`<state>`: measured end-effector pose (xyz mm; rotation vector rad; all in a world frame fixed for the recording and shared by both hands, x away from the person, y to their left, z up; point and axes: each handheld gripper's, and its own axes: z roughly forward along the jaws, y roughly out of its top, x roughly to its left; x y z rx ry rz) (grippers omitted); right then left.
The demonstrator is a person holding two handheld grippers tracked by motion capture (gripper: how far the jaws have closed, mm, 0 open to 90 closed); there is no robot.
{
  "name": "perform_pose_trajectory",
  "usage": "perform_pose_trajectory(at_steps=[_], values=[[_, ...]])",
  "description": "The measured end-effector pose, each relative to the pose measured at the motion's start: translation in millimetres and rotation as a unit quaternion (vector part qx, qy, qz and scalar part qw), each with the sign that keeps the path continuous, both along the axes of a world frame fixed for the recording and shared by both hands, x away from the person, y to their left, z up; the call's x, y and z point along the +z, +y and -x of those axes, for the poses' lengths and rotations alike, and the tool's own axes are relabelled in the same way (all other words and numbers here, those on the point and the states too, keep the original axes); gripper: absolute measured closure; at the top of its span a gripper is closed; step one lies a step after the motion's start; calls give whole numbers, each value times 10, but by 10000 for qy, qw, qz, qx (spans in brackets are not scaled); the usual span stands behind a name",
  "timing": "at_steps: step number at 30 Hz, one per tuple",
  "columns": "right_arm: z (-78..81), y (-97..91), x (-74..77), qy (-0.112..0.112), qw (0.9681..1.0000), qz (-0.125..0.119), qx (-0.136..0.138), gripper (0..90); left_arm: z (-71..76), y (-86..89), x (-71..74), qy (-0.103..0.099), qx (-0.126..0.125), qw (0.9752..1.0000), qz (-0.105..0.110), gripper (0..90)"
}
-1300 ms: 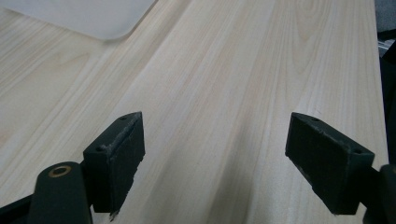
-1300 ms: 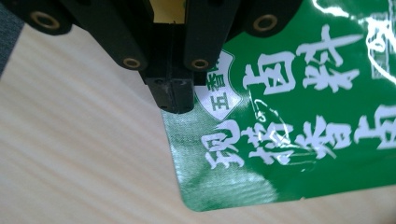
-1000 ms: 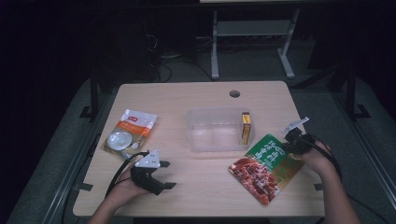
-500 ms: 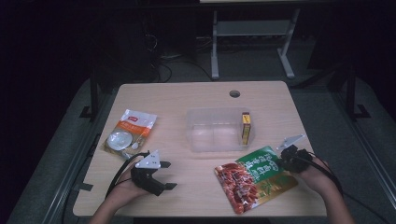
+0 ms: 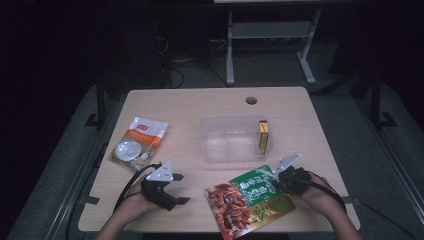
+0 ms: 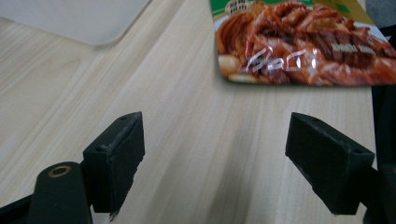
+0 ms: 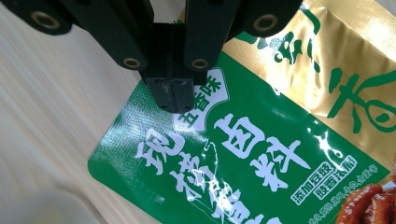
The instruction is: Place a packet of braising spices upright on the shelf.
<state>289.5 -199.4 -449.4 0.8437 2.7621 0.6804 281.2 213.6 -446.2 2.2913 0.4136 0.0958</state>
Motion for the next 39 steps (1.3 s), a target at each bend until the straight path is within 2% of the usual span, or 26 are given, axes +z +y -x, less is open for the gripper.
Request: perform_pose_trajectory(at_steps=[1,4,5,7,9,10,13,17,18,20,23,27,35,38,39], values=[[4,42,2,19,10000,-8,66,900,4,-9,3,0,-20,10000,-17,193],[12,115,13,-169,9996,112,204,900,24,-46,9,-8,-71,10000,-23,193],[21,113,37,-205,9996,48,206,900,29,-54,9,-24,-91,10000,-26,193],[57,97,108,-226,9989,-270,316,900,34,-65,7,-15,-107,9999,-32,193],[134,136,158,-162,9962,-675,523,900,32,-70,1,8,-104,9999,-43,193],[179,179,164,-155,9949,-761,644,900,30,-72,-2,10,-102,9999,-46,193],[320,383,133,-9,9874,-1007,1218,900,34,-74,-2,6,-102,9999,-51,193],[466,669,61,83,9757,-952,1972,900,38,-72,3,-5,-95,9999,-48,193],[493,734,34,117,9745,-866,2066,900,38,-73,2,-3,-95,9999,-54,193],[520,830,-31,154,9737,-700,2161,900,39,-76,-1,-2,-104,9999,-55,193],[494,913,-51,175,9721,-736,2220,900,38,-85,-7,10,-121,9999,-49,193],[437,1071,-58,-22,9704,-653,2325,900,37,-97,-10,27,-116,9999,-40,193],[372,1267,-53,-145,9673,-579,2464,900,23,-92,-7,24,-102,9999,2,192],[356,1262,-42,-142,9677,-655,2428,900,12,-101,9,14,-64,10000,40,189],[350,1218,-26,-140,9697,-756,2319,837,6,-105,15,6,-58,10000,43,184]])
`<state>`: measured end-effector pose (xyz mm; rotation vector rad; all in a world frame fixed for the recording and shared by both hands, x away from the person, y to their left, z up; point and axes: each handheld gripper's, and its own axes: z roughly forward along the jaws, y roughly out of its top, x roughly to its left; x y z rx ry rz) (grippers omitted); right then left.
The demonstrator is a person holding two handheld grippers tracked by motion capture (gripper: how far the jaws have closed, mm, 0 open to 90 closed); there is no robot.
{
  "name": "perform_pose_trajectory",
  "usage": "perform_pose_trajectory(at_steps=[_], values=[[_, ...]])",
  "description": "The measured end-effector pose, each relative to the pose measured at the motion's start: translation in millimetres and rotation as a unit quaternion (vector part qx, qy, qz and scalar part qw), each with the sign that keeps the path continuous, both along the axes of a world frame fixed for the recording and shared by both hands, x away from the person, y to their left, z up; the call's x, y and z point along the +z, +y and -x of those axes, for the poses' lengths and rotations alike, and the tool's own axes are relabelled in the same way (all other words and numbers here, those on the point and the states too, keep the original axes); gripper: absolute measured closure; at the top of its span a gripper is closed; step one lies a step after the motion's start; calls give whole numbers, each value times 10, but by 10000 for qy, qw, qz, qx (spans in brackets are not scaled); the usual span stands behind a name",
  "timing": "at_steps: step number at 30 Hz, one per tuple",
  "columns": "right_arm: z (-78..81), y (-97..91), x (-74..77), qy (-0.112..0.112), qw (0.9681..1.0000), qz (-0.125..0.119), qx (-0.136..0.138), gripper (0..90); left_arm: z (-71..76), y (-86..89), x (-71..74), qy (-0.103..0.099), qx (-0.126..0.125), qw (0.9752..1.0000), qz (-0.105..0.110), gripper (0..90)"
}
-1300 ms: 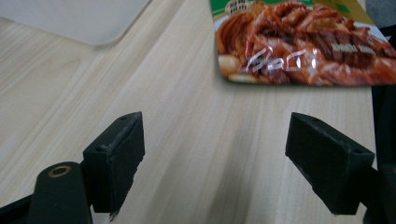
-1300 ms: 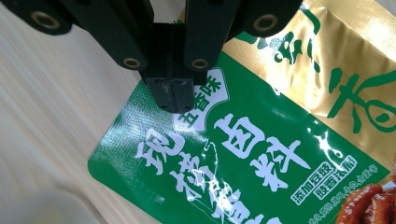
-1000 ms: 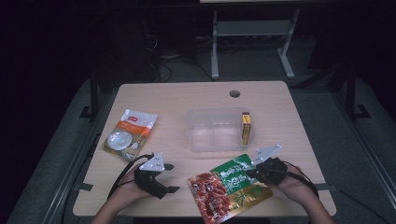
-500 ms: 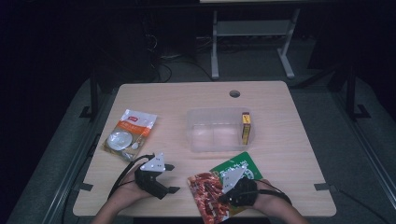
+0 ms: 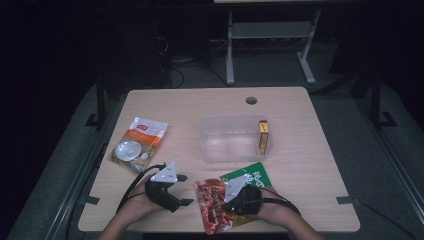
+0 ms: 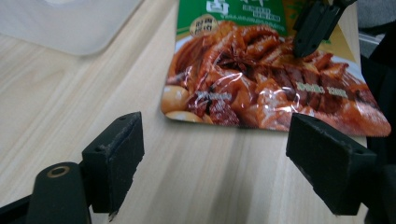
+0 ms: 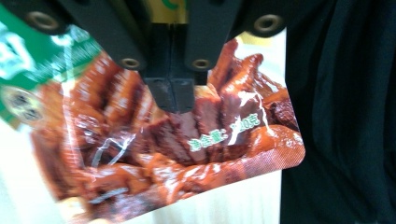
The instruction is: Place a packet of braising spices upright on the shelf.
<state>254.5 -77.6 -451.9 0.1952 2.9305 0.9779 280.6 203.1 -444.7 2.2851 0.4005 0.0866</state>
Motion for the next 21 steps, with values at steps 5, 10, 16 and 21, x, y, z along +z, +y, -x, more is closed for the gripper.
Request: perform_pose_trajectory(at_steps=[5,10,16,21], values=[[-48,-262,139,120,9971,-544,-520,671,-32,-72,26,9,1,10000,91,176],[-86,-525,148,77,9916,-600,-1141,509,-72,-224,21,37,-29,10000,56,176],[-98,-852,172,-56,9810,-688,-1814,422,-168,-448,2,19,-28,10000,-47,176],[-80,-1123,148,-150,9704,-767,-2287,363,-250,-633,-35,28,-58,9999,-84,176]])
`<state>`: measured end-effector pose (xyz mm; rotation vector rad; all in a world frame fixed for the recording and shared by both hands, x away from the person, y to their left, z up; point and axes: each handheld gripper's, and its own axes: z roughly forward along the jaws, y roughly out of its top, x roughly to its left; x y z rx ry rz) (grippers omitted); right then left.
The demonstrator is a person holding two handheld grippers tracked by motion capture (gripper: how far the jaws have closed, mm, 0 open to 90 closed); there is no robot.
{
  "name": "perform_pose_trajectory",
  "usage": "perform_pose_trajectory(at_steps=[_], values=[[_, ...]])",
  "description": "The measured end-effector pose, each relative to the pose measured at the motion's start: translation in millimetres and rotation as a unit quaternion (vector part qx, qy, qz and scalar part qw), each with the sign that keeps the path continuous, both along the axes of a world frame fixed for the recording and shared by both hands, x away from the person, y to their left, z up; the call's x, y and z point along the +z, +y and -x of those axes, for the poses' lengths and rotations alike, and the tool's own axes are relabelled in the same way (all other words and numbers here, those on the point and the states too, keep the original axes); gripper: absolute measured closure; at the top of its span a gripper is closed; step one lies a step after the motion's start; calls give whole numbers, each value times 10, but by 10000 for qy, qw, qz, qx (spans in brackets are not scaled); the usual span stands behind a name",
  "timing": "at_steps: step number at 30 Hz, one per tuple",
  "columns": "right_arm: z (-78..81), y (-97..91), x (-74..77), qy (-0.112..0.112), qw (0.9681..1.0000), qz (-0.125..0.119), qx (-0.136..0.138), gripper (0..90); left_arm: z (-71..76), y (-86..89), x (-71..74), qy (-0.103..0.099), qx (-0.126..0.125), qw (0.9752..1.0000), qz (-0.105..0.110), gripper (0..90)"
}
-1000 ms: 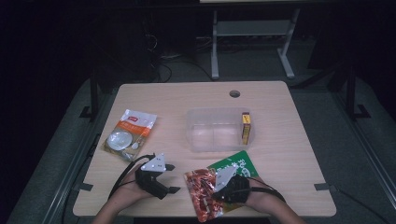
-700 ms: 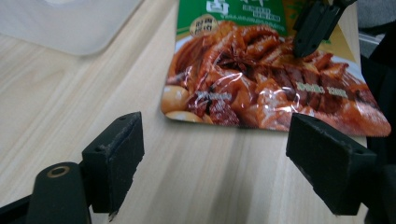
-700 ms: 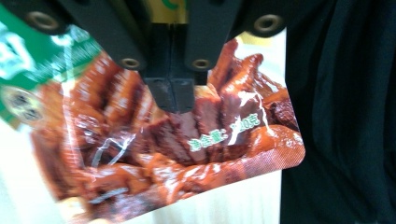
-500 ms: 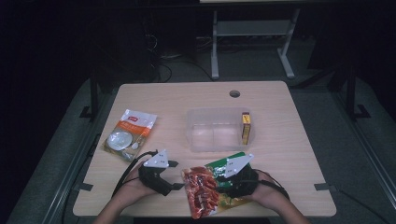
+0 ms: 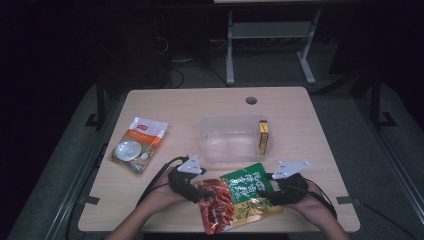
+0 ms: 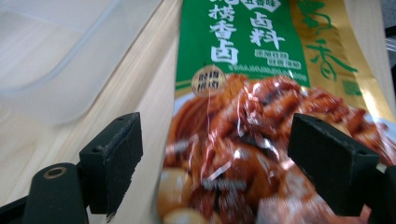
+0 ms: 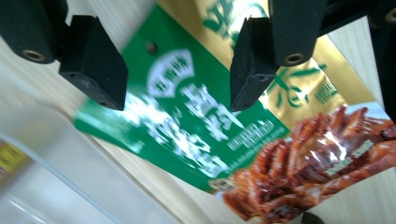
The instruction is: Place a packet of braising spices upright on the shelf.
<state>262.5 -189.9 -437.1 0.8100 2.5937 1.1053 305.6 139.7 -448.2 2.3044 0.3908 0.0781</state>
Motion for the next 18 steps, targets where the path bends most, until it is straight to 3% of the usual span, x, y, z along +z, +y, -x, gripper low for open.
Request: perform_pose_trajectory(at_steps=[7,11,18], values=[[-19,-178,-18,-52,9993,-48,-375,305,-86,-213,-56,91,-35,9999,-56,175],[-58,-185,-30,-65,9992,-51,-401,294,-61,-278,-125,148,-145,9996,-199,168],[-92,-204,-37,-33,9991,-98,-417,294,-55,-307,-196,172,-121,9996,-176,159]])
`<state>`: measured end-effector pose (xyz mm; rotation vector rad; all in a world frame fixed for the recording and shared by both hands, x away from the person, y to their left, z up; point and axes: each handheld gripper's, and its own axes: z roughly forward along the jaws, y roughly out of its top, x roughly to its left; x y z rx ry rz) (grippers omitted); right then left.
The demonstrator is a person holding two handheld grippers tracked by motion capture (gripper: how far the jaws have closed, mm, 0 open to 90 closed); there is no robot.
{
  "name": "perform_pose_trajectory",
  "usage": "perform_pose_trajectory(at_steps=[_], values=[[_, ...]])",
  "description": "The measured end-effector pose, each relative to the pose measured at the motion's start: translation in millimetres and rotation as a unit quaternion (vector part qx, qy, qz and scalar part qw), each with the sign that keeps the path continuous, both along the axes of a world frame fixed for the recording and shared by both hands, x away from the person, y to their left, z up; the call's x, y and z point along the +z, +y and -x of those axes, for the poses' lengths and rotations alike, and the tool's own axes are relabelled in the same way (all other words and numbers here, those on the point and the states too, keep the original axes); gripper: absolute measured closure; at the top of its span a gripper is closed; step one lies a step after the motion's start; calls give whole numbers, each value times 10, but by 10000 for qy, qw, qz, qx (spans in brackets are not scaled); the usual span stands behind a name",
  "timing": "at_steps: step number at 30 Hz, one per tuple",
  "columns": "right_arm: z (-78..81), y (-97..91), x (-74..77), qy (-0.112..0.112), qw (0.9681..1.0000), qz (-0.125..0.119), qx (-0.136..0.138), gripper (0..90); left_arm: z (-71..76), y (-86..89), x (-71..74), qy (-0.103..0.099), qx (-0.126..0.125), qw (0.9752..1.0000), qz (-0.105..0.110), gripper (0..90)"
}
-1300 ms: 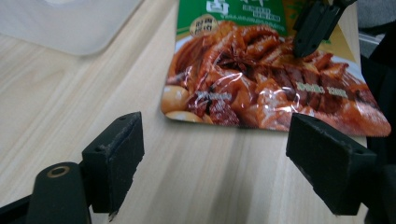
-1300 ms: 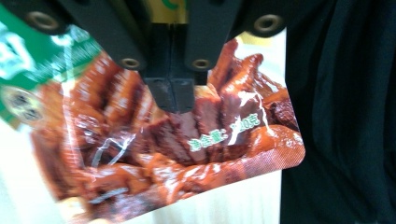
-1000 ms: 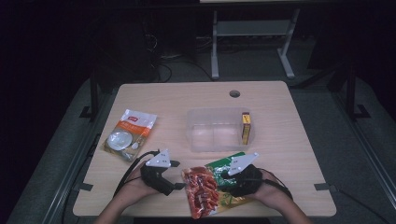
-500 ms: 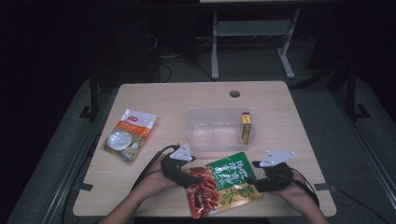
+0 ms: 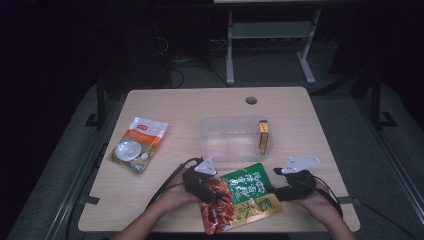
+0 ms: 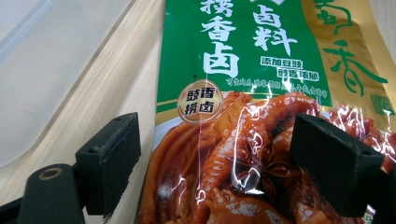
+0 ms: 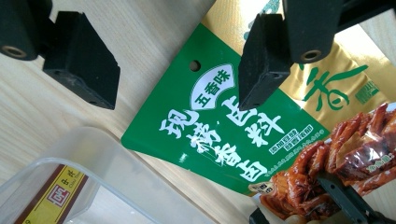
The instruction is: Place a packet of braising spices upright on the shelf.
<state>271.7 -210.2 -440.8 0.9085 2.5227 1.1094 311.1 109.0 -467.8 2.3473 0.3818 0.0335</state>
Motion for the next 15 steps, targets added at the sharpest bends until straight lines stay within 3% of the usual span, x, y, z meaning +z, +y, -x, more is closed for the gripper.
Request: perform_pose_trajectory(at_steps=[6,15], values=[[-7,-1,-9,2,10000,9,10,294,33,-32,-51,17,-39,9999,129,132],[-18,-19,-14,4,10000,-7,11,292,68,-38,-61,-57,-14,9999,125,131]])
